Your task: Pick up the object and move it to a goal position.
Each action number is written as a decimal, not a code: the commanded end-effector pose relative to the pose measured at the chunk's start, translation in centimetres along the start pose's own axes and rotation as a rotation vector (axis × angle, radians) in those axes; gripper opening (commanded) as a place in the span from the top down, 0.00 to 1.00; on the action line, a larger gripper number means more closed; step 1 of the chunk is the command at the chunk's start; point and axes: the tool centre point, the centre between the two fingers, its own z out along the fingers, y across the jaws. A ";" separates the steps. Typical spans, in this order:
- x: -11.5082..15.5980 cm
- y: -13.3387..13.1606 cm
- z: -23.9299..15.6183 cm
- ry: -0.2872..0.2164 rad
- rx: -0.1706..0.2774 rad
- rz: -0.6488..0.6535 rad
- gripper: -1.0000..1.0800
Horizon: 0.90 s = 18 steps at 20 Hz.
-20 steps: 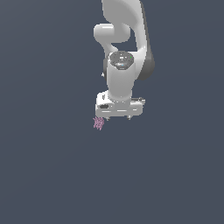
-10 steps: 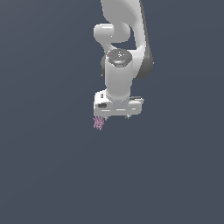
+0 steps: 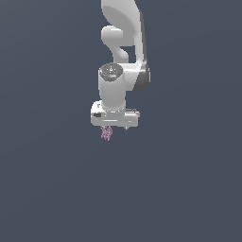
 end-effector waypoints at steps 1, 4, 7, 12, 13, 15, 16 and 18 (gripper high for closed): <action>-0.9 1.9 1.3 0.002 -0.002 0.045 0.04; -1.8 3.6 2.5 0.004 -0.005 0.089 0.04; -2.6 4.9 3.4 0.005 -0.007 0.121 0.04; -3.2 5.9 4.0 0.007 -0.009 0.145 0.04; -3.2 5.9 4.0 0.007 -0.010 0.146 0.04; -3.2 5.8 4.0 0.005 -0.009 0.143 0.04; -3.2 5.8 4.1 0.005 -0.009 0.143 0.04; -3.2 5.8 4.5 0.005 -0.009 0.143 0.04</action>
